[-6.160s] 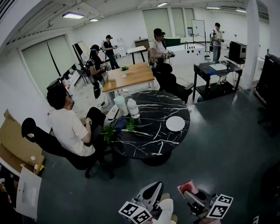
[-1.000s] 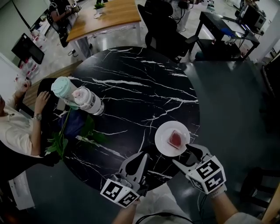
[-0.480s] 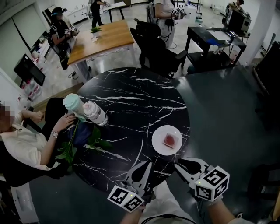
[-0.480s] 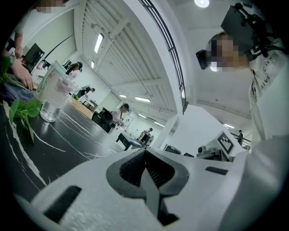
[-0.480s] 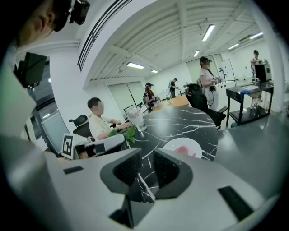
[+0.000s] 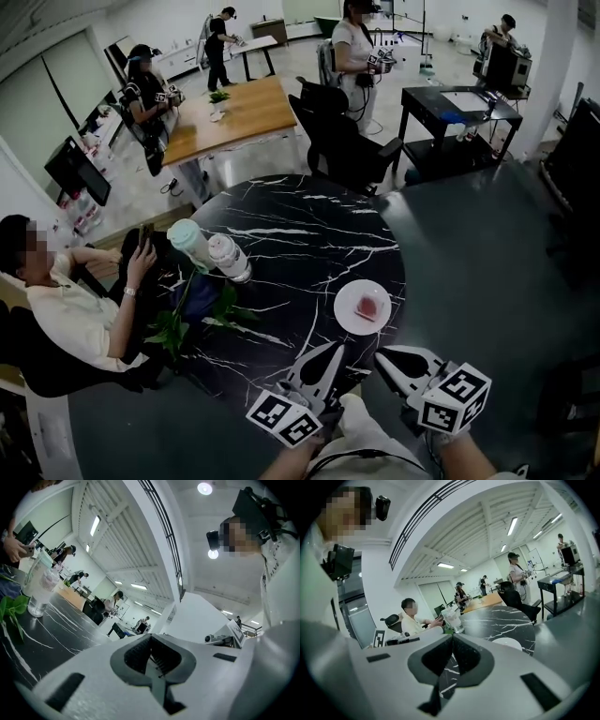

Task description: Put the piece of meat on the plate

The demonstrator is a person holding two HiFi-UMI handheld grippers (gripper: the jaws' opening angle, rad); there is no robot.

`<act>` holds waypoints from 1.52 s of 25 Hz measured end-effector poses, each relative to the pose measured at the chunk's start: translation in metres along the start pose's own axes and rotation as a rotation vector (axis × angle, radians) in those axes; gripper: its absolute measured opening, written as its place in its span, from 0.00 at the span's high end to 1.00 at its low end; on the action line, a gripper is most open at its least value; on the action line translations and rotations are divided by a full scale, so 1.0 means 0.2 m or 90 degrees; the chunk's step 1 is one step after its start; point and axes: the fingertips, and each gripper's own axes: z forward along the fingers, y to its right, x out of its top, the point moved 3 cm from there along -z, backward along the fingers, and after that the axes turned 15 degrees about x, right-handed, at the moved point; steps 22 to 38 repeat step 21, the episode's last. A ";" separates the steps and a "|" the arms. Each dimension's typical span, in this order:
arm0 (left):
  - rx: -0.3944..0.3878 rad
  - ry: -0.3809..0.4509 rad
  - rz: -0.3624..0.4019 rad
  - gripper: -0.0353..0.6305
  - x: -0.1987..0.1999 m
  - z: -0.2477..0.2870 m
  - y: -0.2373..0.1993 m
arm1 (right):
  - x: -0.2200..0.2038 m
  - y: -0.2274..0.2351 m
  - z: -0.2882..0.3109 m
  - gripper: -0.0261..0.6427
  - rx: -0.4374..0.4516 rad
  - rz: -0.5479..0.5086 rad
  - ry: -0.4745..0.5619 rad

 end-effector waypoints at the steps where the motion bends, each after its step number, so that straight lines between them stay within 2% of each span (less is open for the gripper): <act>1: -0.001 0.000 0.000 0.93 0.01 -0.02 0.01 | 0.01 -0.02 -0.01 0.94 0.001 -0.005 0.003; 6: -0.005 0.009 0.002 0.93 0.06 -0.08 0.04 | 0.03 -0.07 -0.05 0.94 -0.012 -0.031 0.003; 16: -0.012 0.020 0.006 0.93 0.11 -0.14 0.06 | 0.02 -0.16 -0.08 0.94 -0.011 -0.043 0.013; 38: -0.009 0.028 0.005 0.93 0.12 -0.17 0.07 | 0.00 -0.17 -0.11 0.94 -0.015 -0.033 0.010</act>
